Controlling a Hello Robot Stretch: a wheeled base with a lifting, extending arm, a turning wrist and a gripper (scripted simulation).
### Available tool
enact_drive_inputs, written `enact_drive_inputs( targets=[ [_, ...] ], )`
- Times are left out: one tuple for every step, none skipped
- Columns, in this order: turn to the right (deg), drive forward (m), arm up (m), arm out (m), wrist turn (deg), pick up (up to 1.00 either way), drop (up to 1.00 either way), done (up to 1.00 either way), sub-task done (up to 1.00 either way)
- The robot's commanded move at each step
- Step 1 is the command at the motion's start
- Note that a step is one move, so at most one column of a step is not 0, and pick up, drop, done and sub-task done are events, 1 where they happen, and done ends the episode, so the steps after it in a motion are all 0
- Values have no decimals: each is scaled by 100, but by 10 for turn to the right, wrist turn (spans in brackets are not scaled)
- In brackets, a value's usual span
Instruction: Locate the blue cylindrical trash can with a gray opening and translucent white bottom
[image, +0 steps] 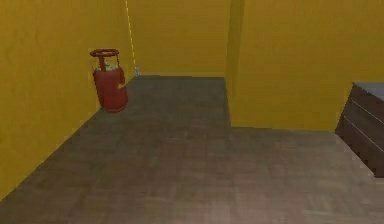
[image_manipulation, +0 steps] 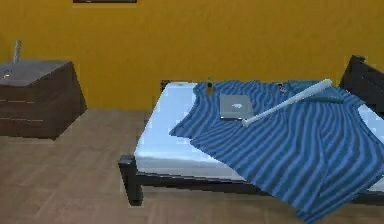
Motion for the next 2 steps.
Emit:
enact_drive_inputs(
  targets=[
    [-450, 0, 0, 0, 0, 0, 0, 0, 0],
    [-450, 0, 0, 0, 0, 0, 0, 0, 0]
  ],
)
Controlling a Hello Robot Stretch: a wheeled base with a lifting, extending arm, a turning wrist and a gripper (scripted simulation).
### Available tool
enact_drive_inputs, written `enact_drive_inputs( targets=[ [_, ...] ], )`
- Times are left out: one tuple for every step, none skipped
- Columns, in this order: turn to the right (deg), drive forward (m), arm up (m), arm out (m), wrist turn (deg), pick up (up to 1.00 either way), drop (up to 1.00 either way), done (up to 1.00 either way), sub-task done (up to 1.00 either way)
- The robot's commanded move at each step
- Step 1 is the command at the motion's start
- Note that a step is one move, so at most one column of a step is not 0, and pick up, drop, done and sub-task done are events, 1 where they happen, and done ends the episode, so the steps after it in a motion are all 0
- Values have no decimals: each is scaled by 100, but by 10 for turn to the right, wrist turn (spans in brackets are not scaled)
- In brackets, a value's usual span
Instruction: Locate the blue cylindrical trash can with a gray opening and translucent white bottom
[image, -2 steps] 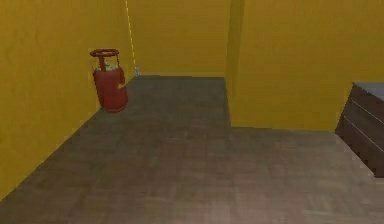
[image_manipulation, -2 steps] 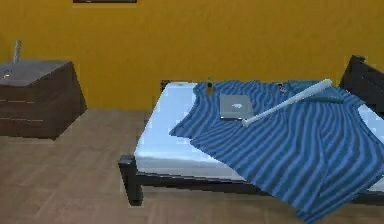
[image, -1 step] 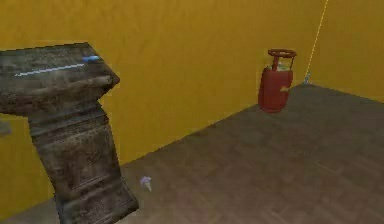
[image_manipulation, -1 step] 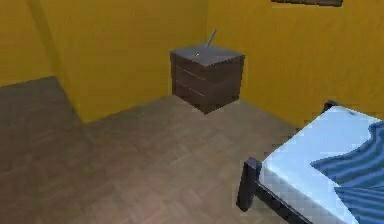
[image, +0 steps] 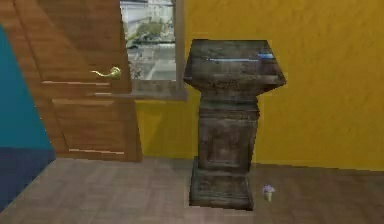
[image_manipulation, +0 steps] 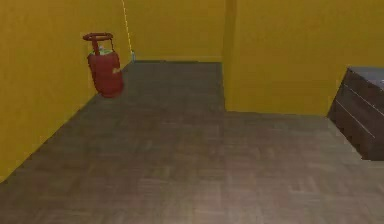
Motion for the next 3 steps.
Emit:
enact_drive_inputs(
  targets=[
    [-450, 0, 0, 0, 0, 0, 0, 0, 0],
    [-30, 0, 0, 0, 0, 0, 0, 0, 0],
    [0, 100, 0, 0, 0, 0, 0, 0, 0]
  ],
)
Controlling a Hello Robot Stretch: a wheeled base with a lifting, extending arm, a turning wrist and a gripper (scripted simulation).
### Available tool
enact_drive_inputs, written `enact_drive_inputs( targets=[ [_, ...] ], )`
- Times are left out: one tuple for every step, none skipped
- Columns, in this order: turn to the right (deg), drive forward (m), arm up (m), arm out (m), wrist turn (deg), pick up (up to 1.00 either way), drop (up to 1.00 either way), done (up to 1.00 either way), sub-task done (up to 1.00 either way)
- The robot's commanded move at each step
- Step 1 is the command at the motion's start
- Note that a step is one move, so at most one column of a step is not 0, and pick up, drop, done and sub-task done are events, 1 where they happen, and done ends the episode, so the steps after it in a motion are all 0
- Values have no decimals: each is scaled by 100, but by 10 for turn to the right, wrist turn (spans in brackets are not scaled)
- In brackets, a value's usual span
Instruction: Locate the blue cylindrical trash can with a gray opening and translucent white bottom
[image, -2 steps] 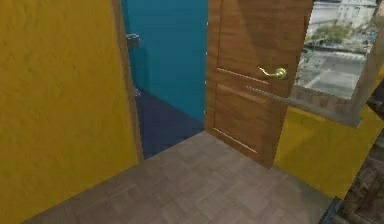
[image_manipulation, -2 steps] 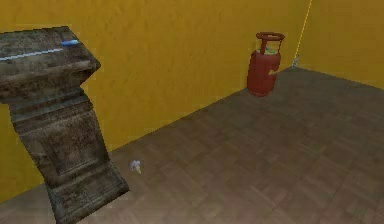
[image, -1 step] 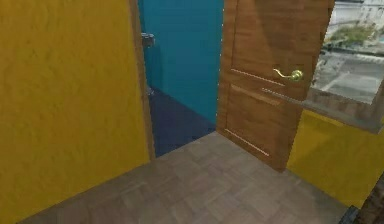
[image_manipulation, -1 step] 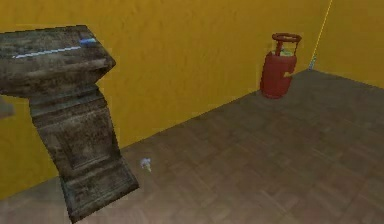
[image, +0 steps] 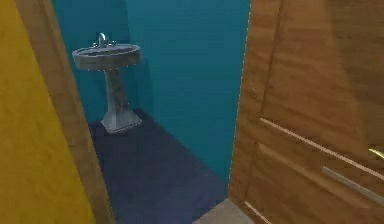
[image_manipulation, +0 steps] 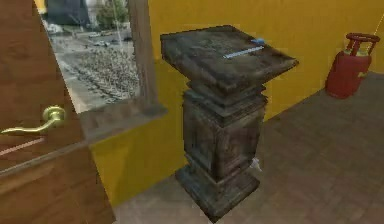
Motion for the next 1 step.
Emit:
enact_drive_inputs(
  targets=[
    [0, 75, 0, 0, 0, 0, 0, 0, 0]
  ],
)
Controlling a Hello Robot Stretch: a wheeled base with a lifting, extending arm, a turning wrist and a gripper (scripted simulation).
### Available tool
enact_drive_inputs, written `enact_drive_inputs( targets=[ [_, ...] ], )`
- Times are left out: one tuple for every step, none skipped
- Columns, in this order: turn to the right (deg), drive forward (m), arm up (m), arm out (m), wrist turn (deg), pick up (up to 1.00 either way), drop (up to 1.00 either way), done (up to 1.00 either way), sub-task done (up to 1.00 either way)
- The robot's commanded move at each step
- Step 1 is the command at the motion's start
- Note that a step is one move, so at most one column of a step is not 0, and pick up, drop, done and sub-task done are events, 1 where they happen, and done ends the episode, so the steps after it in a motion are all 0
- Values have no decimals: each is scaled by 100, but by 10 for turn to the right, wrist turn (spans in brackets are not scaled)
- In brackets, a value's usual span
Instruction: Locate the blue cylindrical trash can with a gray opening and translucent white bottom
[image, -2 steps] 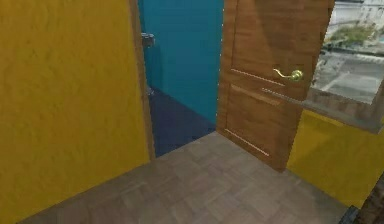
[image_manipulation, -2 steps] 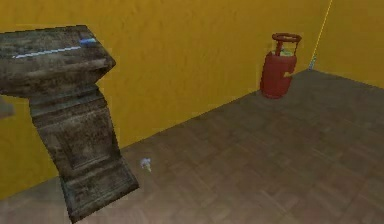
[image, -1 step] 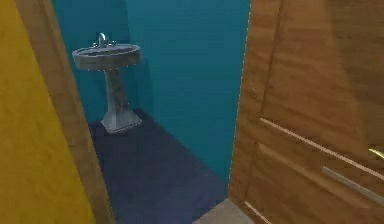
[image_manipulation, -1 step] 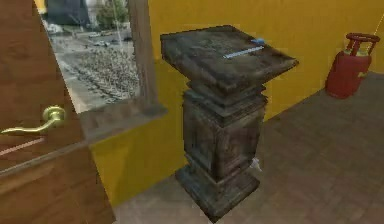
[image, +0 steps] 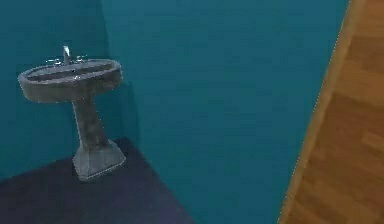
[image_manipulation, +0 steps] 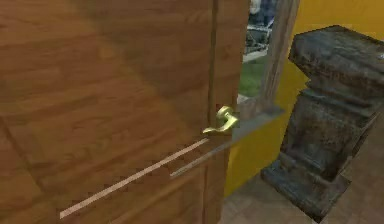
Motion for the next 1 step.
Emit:
enact_drive_inputs(
  targets=[
    [-360, 0, 0, 0, 0, 0, 0, 0, 0]
  ],
)
